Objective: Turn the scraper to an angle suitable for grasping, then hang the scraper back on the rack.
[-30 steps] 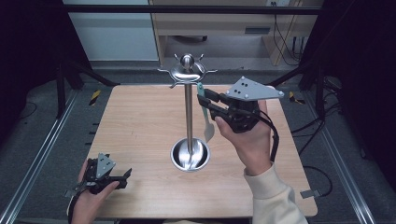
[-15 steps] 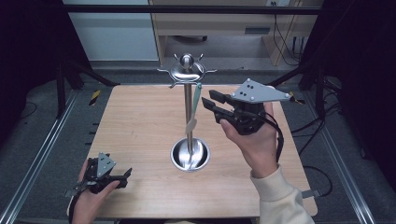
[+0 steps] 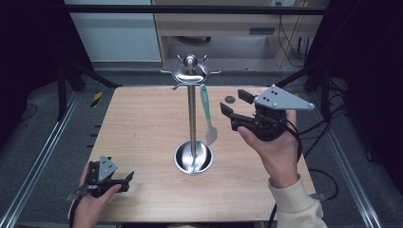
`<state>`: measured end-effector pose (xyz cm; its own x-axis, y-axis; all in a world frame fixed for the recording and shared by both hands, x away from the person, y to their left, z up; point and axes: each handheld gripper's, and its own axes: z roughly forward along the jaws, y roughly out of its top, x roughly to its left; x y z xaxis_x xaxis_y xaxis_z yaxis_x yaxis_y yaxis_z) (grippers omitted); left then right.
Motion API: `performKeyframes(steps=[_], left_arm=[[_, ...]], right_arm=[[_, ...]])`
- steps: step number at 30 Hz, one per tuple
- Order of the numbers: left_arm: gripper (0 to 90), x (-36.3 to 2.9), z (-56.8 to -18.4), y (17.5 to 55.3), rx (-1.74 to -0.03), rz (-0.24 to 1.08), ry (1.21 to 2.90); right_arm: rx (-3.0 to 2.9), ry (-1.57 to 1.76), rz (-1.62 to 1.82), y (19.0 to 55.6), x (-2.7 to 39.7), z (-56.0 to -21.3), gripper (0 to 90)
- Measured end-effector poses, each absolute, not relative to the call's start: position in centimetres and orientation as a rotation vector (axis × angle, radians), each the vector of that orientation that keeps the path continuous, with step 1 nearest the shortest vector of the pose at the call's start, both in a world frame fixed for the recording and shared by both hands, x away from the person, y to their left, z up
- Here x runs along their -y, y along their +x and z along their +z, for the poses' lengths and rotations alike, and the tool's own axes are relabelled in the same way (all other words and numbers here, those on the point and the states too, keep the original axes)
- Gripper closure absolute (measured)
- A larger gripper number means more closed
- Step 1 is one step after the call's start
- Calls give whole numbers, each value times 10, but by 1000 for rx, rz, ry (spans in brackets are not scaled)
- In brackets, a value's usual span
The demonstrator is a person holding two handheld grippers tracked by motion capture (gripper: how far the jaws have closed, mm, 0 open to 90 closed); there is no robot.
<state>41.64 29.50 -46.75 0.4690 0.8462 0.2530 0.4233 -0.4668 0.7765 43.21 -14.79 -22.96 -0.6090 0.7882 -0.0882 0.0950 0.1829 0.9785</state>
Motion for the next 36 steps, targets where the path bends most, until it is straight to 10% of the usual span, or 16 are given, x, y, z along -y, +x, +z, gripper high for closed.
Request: performKeyframes(steps=[14,36], left_arm=[[49,-293,-467,416,-1043,856,2084],[37,-295,-467,416,-1043,860,2077]], right_arm=[[-1774,870,1432,433,176,-255,104],[-1727,1025,1359,437,219,-308,79]])
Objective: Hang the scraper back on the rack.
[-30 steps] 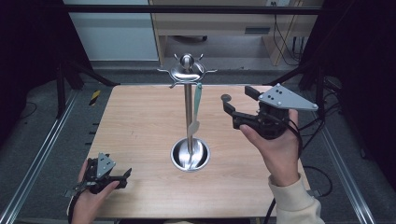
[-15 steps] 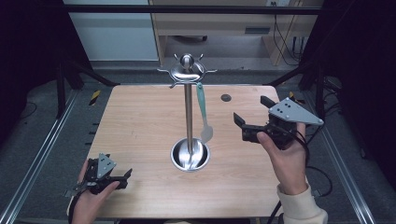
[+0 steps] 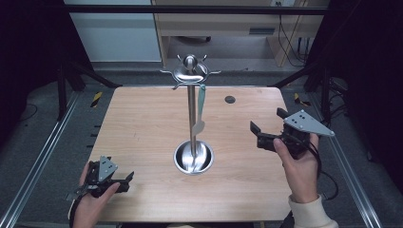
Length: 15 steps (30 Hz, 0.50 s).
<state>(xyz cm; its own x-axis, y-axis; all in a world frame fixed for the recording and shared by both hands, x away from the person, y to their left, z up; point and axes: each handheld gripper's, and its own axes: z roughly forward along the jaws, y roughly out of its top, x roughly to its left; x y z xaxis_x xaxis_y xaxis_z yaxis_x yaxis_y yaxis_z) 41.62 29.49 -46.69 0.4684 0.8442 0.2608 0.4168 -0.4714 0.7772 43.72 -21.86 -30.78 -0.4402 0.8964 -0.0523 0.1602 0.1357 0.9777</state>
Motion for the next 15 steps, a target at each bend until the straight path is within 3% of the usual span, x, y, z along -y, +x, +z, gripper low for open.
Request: performKeyframes(steps=[15], left_arm=[[35,-299,-468,416,-1060,896,2070]], right_arm=[[-1786,1112,1242,439,226,-352,93]])
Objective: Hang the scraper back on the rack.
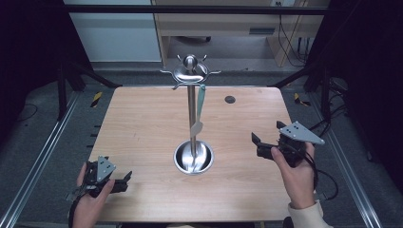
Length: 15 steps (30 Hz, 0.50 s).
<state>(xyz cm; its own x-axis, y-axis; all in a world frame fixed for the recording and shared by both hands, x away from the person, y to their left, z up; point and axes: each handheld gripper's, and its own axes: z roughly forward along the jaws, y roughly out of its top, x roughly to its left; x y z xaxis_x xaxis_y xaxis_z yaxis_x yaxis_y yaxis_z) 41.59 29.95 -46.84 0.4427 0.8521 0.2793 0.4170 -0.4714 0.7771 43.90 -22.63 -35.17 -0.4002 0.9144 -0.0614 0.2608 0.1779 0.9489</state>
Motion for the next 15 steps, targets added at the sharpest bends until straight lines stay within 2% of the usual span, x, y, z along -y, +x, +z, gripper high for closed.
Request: performKeyframes(steps=[15], left_arm=[[36,-302,-470,417,-1073,875,2054]], right_arm=[[-1892,1145,1160,441,224,-399,95]])
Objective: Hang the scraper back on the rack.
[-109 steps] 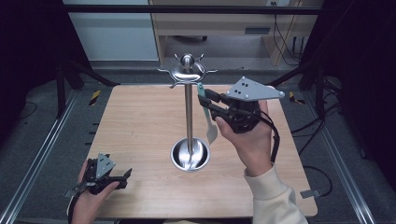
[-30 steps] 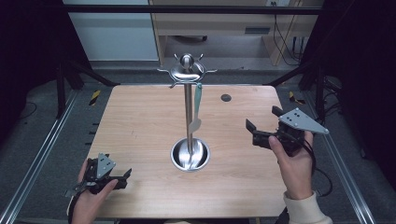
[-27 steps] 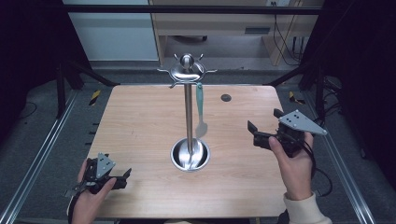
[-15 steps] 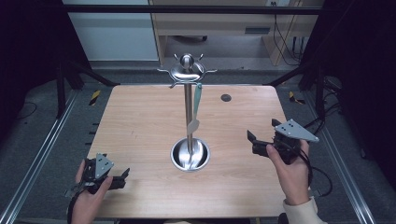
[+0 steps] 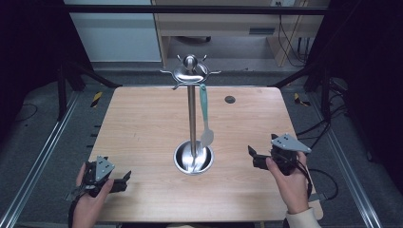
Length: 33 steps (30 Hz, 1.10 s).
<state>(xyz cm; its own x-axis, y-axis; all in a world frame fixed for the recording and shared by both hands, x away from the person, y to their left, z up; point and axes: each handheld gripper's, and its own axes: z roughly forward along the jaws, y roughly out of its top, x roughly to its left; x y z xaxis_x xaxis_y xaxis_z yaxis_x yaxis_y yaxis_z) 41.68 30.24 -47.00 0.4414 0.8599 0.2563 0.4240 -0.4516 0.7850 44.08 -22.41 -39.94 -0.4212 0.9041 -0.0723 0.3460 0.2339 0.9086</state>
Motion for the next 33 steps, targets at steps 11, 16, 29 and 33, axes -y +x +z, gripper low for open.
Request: performKeyframes(steps=[11,16,29,33], left_arm=[[35,-301,-470,417,-1065,863,2066],[34,-301,-471,417,-1065,864,2070],[35,-300,-471,418,-1062,865,2081],[34,-299,-471,418,-1055,864,2081]], right_arm=[[-1953,1214,1172,454,221,-429,100],[-1971,1217,1130,464,219,-440,103],[-1978,1224,1125,486,204,-476,134],[-1967,1214,1110,480,207,-477,133]])
